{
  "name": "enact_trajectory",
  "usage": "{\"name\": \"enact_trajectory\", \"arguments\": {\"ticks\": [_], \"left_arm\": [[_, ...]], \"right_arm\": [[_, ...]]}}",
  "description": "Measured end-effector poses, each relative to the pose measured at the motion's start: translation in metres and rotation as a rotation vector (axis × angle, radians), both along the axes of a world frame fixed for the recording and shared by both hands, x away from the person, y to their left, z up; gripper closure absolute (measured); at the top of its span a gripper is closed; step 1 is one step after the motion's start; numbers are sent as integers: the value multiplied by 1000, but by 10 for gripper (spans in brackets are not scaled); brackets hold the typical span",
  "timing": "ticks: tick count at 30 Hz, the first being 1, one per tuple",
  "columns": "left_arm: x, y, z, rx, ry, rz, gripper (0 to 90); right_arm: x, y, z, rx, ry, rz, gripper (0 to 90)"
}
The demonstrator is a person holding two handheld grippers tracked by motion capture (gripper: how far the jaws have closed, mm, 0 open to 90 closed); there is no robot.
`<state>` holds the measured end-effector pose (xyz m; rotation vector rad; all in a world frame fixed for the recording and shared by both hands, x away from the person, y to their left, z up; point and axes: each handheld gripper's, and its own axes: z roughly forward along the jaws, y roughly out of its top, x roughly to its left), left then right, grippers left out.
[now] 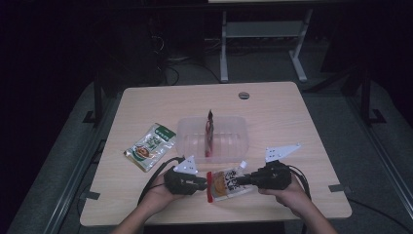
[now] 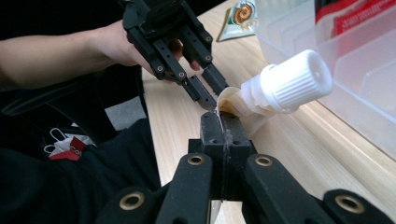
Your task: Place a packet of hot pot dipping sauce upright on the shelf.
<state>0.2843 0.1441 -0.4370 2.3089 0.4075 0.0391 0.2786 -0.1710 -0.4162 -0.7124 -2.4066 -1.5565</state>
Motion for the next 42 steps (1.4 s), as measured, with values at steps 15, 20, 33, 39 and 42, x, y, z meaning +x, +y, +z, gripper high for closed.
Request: {"name": "enact_trajectory", "arguments": {"ticks": [15, 20, 33, 39, 42], "left_arm": [[-12, 35, 8, -13, 34, 20, 414], [-18, 52, 6, -8, 44, 47, 341], [-23, 81, 0, 5, 80, 118, 283], [-21, 83, -3, 5, 84, 127, 283], [-20, 83, -6, 9, 87, 130, 283]], "right_arm": [[-3, -6, 23, 56, -57, -20, 900], [-2, -8, 32, 68, -81, -21, 900], [9, -18, 63, 91, -144, -51, 900], [16, -17, 71, 94, -161, -57, 900], [20, -16, 72, 93, -169, -62, 900]]}}
